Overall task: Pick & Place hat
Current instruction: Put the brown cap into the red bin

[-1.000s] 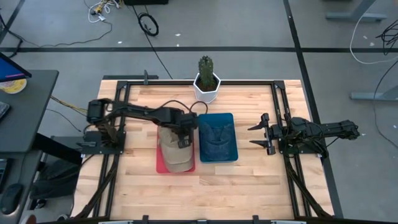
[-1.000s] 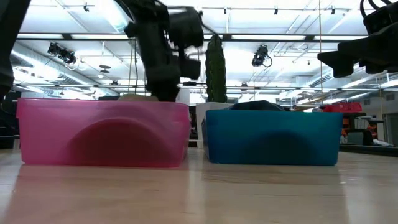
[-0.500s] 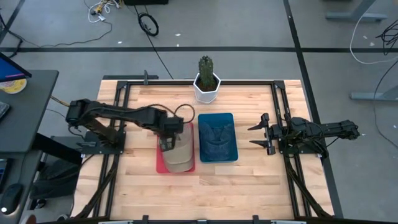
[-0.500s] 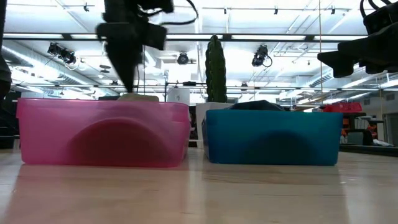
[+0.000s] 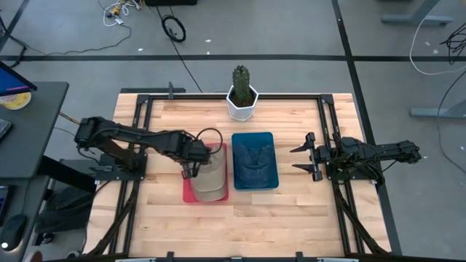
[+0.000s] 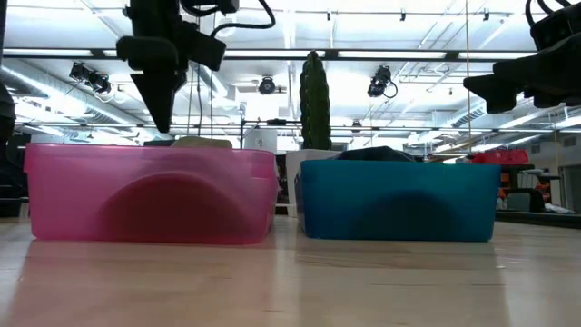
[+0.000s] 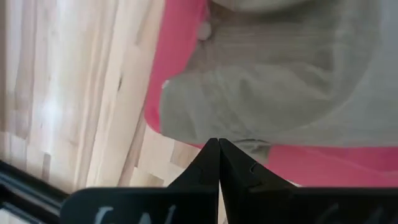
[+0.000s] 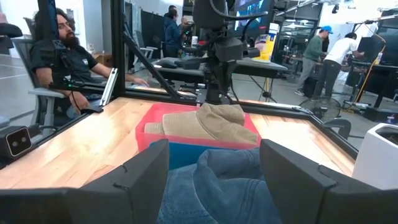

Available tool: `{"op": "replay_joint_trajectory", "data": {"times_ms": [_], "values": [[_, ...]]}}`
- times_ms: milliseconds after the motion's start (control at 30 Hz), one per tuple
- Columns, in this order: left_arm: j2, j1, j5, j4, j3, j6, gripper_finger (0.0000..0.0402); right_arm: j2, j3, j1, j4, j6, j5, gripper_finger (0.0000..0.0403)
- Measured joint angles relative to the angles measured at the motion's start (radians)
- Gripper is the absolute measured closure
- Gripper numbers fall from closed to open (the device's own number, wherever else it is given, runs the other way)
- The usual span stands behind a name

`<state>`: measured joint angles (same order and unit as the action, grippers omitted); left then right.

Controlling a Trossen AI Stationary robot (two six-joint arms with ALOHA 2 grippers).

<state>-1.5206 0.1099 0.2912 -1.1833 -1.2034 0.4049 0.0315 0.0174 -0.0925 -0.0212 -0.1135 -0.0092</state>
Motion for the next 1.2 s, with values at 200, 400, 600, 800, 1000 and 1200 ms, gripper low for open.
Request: {"op": "replay_joint_trajectory", "data": {"times_ms": [200,400,600,800,1000,1200], "values": [[-0.034,-0.030,0.005,0.018,0.000,-0.022,0.0399,0.000,0.000,0.000,0.000,0.000,0.000,0.0149],[-0.101,-0.078,0.003,0.024,0.000,-0.039,0.0399,0.000,0.000,0.000,0.000,0.000,0.000,0.0149],[-0.192,-0.115,-0.052,0.083,0.000,-0.072,0.0399,0.000,0.000,0.000,0.000,0.000,0.000,0.0149],[-0.319,-0.119,-0.101,0.161,0.000,-0.110,0.0399,0.000,0.000,0.000,0.000,0.000,0.000,0.0149],[-0.391,-0.118,-0.113,0.168,-0.004,-0.129,0.0399,0.000,0.000,0.000,0.000,0.000,0.000,0.0149],[-0.350,-0.117,-0.112,0.178,0.002,-0.133,0.0399,0.000,0.000,0.000,0.000,0.000,0.000,0.0149]]}}
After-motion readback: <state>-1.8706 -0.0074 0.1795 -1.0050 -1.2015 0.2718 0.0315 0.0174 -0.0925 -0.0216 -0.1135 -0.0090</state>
